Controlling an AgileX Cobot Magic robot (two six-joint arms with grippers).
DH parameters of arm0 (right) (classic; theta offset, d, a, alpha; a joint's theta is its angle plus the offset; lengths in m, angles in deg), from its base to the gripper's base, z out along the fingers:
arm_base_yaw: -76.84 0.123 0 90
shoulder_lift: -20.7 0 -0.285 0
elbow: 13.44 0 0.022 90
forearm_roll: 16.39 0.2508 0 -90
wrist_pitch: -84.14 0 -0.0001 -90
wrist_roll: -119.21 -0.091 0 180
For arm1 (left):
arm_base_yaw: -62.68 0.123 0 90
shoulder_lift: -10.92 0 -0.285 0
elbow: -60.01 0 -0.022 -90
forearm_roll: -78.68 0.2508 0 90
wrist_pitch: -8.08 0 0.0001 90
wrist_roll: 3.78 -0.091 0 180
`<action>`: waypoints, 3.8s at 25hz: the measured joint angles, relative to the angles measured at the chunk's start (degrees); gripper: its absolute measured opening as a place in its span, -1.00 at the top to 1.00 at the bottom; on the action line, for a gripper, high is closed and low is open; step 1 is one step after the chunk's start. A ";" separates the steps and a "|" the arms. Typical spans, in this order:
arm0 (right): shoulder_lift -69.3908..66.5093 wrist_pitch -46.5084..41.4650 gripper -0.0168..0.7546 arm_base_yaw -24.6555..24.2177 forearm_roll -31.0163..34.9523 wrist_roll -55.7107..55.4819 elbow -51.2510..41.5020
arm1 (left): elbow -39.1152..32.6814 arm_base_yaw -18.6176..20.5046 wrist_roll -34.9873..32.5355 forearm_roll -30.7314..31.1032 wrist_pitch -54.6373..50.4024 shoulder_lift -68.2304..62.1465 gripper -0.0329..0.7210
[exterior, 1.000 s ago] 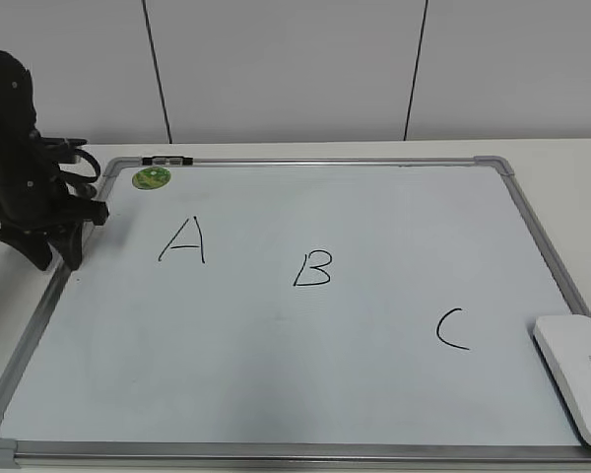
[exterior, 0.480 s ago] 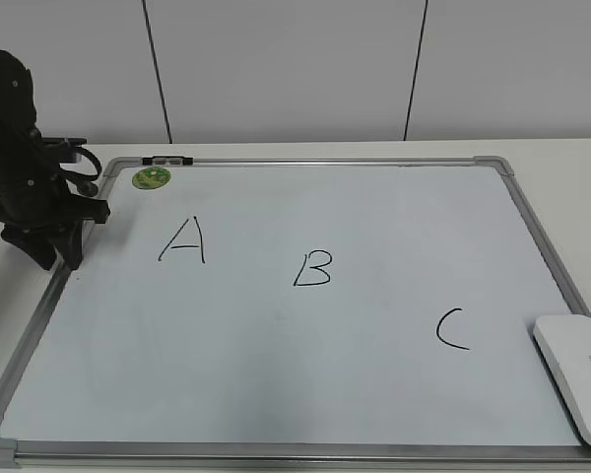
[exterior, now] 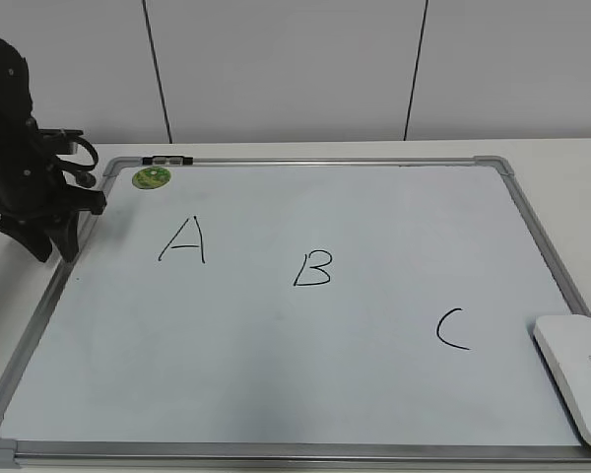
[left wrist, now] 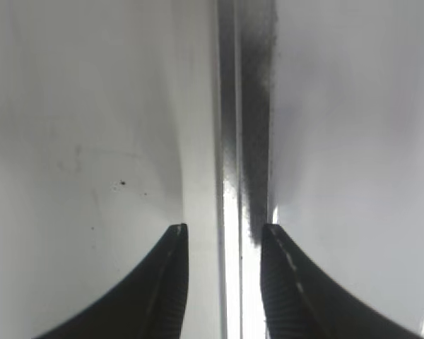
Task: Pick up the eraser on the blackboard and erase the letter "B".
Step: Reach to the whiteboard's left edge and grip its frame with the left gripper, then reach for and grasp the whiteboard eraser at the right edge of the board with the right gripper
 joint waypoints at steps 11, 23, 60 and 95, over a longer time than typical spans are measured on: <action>0.00 0.00 -0.48 0.00 0.00 0.00 0.00 | 0.71 0.00 0.00 0.59 -0.84 0.00 0.23; 0.00 0.00 -0.48 0.00 0.00 0.00 0.00 | 0.71 0.00 0.00 0.59 -0.91 -1.08 0.23; 0.00 0.00 -0.48 0.00 0.00 0.00 0.00 | 0.93 0.00 0.00 -0.78 -0.42 -1.34 0.55; -36.71 18.25 -0.48 0.00 6.38 1.09 6.16 | 1.05 0.04 0.12 0.15 -0.33 -1.34 0.74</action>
